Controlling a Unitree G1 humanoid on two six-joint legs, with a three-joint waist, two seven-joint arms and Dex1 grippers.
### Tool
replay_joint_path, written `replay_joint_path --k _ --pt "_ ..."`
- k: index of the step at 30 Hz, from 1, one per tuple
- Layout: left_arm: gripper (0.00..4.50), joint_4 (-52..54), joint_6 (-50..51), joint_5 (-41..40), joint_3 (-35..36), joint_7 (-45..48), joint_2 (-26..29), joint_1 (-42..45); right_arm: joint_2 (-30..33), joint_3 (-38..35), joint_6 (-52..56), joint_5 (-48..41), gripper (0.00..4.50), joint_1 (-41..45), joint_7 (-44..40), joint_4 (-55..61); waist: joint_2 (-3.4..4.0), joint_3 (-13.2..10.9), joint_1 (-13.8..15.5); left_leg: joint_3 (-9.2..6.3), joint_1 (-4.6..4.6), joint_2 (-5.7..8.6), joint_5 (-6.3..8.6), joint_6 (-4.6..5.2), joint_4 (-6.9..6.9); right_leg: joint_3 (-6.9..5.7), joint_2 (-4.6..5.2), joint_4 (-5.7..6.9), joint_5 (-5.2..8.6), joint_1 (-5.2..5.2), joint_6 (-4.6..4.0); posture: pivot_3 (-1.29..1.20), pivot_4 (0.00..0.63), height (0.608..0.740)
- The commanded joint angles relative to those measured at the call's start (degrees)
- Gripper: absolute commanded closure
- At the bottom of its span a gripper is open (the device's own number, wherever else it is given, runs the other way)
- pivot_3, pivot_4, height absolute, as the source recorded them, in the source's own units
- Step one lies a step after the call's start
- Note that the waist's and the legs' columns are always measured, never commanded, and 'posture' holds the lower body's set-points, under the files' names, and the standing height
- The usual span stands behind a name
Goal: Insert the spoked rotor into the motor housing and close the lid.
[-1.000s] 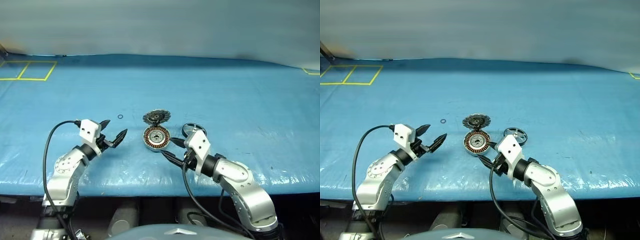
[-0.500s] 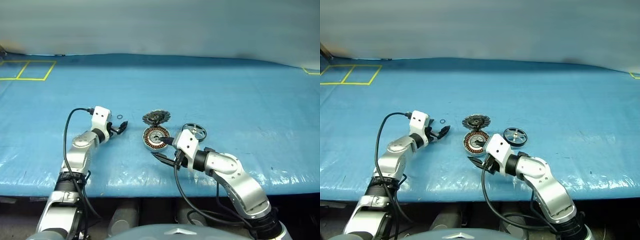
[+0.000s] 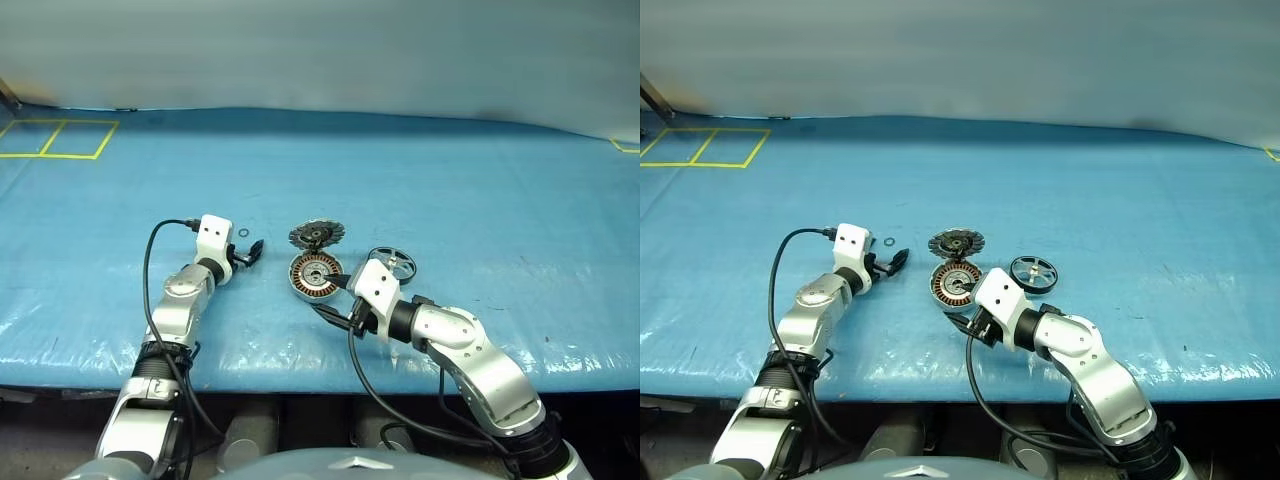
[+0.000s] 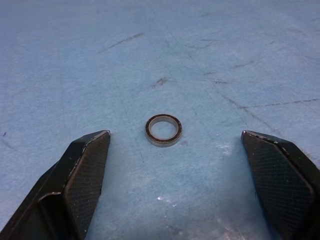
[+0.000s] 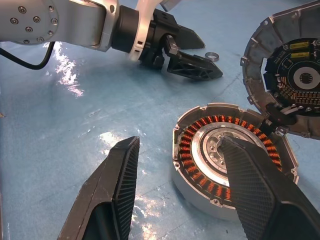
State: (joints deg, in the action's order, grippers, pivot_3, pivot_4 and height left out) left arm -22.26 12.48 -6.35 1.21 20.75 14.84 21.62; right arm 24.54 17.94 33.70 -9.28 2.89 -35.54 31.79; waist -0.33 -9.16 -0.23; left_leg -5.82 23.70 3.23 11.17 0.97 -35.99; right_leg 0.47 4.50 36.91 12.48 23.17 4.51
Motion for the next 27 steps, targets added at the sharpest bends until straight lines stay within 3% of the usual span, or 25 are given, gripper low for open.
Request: replay_joint_path --k 1,5,7,18,27 --pt "0.00 -1.81 0.64 1.47 -1.01 -1.49 -1.15 0.95 0.06 -0.66 -0.41 0.00 1.77 0.13 1.00 0.65 0.00 0.00 -0.01 0.00 0.00 0.01 0.00 0.01 -0.01 0.00 0.01 0.00 -0.01 -0.01 0.01 0.00 0.150 0.740" --pt "0.00 -2.58 0.91 2.67 -1.08 -3.12 -1.44 0.82 0.45 -0.81 -0.18 -0.15 1.77 0.01 1.52 0.85 0.00 0.01 -0.03 -0.01 -0.03 0.04 -0.02 0.03 -0.01 0.00 0.02 -0.01 -0.02 -0.32 0.04 0.00 0.150 0.740" --pt "0.40 -3.03 1.23 3.03 -1.10 -3.50 -1.36 0.52 0.74 -0.78 -0.09 0.02 1.75 -0.06 1.76 0.81 0.00 0.01 -0.06 -0.01 -0.08 0.03 -0.02 0.03 -0.01 0.00 0.02 -0.01 -0.01 -0.35 0.04 0.00 0.150 0.740" --pt "3.86 -2.59 1.90 3.00 -1.09 -4.01 -1.50 -0.35 1.36 -0.20 -0.31 0.22 1.75 0.26 2.15 0.11 0.01 0.04 -0.36 -0.01 -0.15 0.02 -0.02 0.03 -0.01 0.00 0.02 -0.01 -0.01 -0.36 0.05 0.00 0.150 0.740" --pt "3.86 1.87 -0.13 1.60 -1.25 -0.01 -0.53 -4.14 1.24 -0.45 -0.72 0.14 1.75 -0.47 2.64 -0.21 0.04 0.06 -0.42 0.00 -0.14 0.01 -0.02 0.03 0.02 0.00 0.03 -0.03 0.00 -0.36 0.03 0.00 0.150 0.740"
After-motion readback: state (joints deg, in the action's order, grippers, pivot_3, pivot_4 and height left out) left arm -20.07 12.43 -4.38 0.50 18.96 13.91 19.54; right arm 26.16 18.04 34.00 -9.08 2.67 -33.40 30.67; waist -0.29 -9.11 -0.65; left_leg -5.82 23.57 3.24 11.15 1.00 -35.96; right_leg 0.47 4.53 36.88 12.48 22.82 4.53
